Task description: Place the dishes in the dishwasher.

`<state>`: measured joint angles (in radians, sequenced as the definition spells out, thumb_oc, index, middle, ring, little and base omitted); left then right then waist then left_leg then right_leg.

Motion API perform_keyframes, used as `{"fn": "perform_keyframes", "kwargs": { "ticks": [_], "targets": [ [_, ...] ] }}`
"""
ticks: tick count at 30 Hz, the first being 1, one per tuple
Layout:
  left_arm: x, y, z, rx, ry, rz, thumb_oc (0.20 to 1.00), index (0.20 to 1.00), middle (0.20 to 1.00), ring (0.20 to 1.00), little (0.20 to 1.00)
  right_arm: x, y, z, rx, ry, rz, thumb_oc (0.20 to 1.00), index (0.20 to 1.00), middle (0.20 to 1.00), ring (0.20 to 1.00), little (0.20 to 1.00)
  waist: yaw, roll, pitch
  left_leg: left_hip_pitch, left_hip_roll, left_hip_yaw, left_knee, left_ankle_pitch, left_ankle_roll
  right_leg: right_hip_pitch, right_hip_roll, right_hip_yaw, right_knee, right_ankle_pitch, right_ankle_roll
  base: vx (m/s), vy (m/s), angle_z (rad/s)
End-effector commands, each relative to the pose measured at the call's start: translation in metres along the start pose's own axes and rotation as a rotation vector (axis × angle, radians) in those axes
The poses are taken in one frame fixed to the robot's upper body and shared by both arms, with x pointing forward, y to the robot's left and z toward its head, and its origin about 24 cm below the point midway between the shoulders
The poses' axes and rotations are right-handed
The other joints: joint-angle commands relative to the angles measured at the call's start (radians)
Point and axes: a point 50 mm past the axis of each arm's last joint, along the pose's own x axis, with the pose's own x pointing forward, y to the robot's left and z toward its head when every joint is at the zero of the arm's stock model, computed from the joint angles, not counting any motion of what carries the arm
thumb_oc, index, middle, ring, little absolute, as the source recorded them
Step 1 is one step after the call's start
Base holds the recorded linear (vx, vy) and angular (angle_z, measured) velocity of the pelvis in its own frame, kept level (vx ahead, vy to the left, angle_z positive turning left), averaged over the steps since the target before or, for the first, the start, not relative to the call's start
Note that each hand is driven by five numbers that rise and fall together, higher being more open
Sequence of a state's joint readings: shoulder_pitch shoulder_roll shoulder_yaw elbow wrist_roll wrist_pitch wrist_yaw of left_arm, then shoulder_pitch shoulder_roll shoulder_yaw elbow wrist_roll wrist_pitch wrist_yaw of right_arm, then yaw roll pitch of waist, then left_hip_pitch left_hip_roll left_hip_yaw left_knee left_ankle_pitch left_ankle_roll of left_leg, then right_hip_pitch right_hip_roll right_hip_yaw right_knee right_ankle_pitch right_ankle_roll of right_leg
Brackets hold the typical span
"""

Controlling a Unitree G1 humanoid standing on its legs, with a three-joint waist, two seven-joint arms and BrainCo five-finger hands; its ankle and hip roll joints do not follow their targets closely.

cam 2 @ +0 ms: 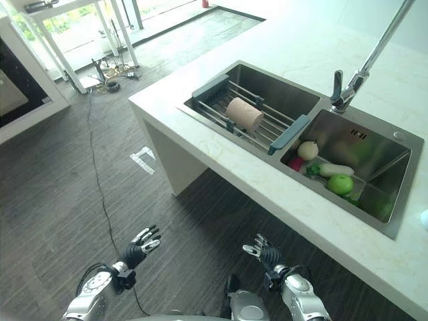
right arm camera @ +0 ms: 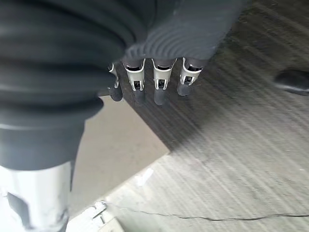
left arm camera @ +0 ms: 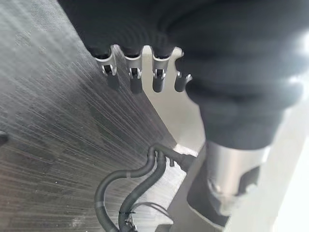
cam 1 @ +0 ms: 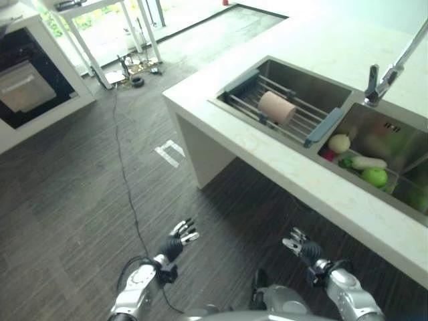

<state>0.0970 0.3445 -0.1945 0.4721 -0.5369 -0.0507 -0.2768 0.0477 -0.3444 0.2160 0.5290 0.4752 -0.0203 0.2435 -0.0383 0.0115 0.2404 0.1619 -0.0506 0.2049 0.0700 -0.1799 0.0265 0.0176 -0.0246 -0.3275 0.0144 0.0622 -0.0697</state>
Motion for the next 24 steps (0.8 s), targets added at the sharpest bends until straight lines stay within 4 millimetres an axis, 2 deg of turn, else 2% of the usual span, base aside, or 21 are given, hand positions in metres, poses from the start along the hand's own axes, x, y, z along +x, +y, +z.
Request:
{"fn": "perform_keyframes", "kwargs": {
  "ticks": [1, 7, 15, 17, 18, 19, 20, 21, 22, 24],
  "targets": [
    [0.004, -0.001, 0.023, 0.044, -0.108, -0.028, 1.000, 1.000, 1.000, 1.000, 1.000, -0.001, 0.002, 0.004, 0.033, -0.055, 0.003, 1.000, 1.000, 1.000, 1.000, 1.000, -0.019, 0.000, -0.019, -0.011, 0.003, 0.023, -0.071, 0.086, -0.001, -0.032, -0.031, 0.016, 0.077, -0.074, 0.174, 0.01, -0.022, -0.30],
    [0.003, 0.001, 0.022, 0.033, -0.109, -0.020, 1.000, 1.000, 1.000, 1.000, 1.000, -0.005, 0.000, -0.003, 0.047, -0.039, -0.008, 1.000, 1.000, 1.000, 1.000, 1.000, -0.041, 0.003, -0.021, 0.001, 0.011, 0.044, -0.062, 0.077, -0.001, -0.034, -0.023, 0.033, 0.074, -0.071, 0.175, 0.01, -0.033, -0.08],
    [0.006, 0.004, 0.023, 0.006, -0.123, 0.011, 1.000, 1.000, 1.000, 1.000, 1.000, -0.007, -0.002, -0.008, 0.046, -0.023, -0.019, 1.000, 1.000, 1.000, 1.000, 1.000, -0.057, 0.002, -0.039, -0.018, 0.006, 0.013, 0.005, 0.058, -0.006, 0.006, 0.016, 0.111, 0.070, -0.106, 0.145, 0.04, -0.078, -0.05],
    [0.008, 0.003, 0.024, -0.005, -0.128, 0.012, 1.000, 1.000, 1.000, 1.000, 1.000, -0.006, -0.004, -0.008, 0.040, -0.020, -0.031, 1.000, 1.000, 1.000, 1.000, 1.000, -0.056, -0.003, -0.043, -0.044, 0.006, 0.002, 0.080, 0.032, -0.009, 0.012, 0.018, 0.130, 0.086, -0.123, 0.131, 0.05, -0.088, -0.10],
    [0.010, 0.002, 0.025, -0.001, -0.133, 0.012, 1.000, 1.000, 1.000, 1.000, 1.000, -0.006, -0.005, -0.007, 0.044, -0.022, -0.035, 1.000, 1.000, 1.000, 1.000, 1.000, -0.056, -0.007, -0.045, -0.055, 0.011, 0.013, 0.129, 0.010, -0.008, 0.010, 0.011, 0.123, 0.099, -0.134, 0.125, 0.05, -0.103, -0.09],
    [0.011, 0.001, 0.026, -0.002, -0.136, 0.012, 1.000, 1.000, 1.000, 1.000, 1.000, -0.005, -0.008, -0.005, 0.043, -0.023, -0.041, 1.000, 1.000, 1.000, 1.000, 1.000, -0.054, -0.011, -0.047, -0.073, 0.028, 0.029, 0.195, 0.015, -0.016, 0.012, 0.006, 0.107, 0.109, -0.150, 0.111, 0.06, -0.097, -0.14],
    [0.012, 0.001, 0.026, -0.006, -0.134, 0.011, 1.000, 1.000, 1.000, 1.000, 1.000, -0.006, -0.010, -0.005, 0.042, -0.020, -0.051, 1.000, 1.000, 1.000, 1.000, 1.000, -0.053, -0.015, -0.047, -0.096, 0.046, 0.035, 0.263, 0.037, -0.027, 0.020, 0.004, 0.100, 0.112, -0.162, 0.099, 0.08, -0.129, -0.25],
    [0.013, 0.001, 0.026, -0.007, -0.129, 0.009, 1.000, 1.000, 1.000, 1.000, 1.000, -0.005, -0.012, -0.004, 0.048, -0.014, -0.066, 1.000, 1.000, 1.000, 1.000, 1.000, -0.049, -0.021, -0.042, -0.142, 0.073, 0.034, 0.368, 0.091, -0.044, 0.037, 0.003, 0.094, 0.107, -0.170, 0.082, 0.13, -0.126, -0.37],
    [0.013, 0.001, 0.024, -0.008, -0.123, 0.008, 1.000, 1.000, 1.000, 1.000, 1.000, -0.006, -0.015, -0.006, 0.063, -0.001, -0.076, 1.000, 1.000, 1.000, 1.000, 1.000, -0.036, -0.027, -0.033, -0.209, 0.072, -0.014, 0.469, 0.119, -0.046, 0.051, 0.005, 0.110, 0.114, -0.172, 0.070, 0.14, -0.086, -0.38],
    [0.012, 0.002, 0.022, -0.007, -0.118, 0.007, 1.000, 1.000, 1.000, 1.000, 1.000, -0.007, -0.018, -0.009, 0.063, 0.014, -0.077, 1.000, 1.000, 1.000, 1.000, 1.000, -0.023, -0.025, -0.016, -0.263, 0.071, -0.051, 0.485, 0.134, -0.039, 0.066, 0.012, 0.143, 0.126, -0.180, 0.063, 0.24, 0.105, -0.40]
  ]
}}
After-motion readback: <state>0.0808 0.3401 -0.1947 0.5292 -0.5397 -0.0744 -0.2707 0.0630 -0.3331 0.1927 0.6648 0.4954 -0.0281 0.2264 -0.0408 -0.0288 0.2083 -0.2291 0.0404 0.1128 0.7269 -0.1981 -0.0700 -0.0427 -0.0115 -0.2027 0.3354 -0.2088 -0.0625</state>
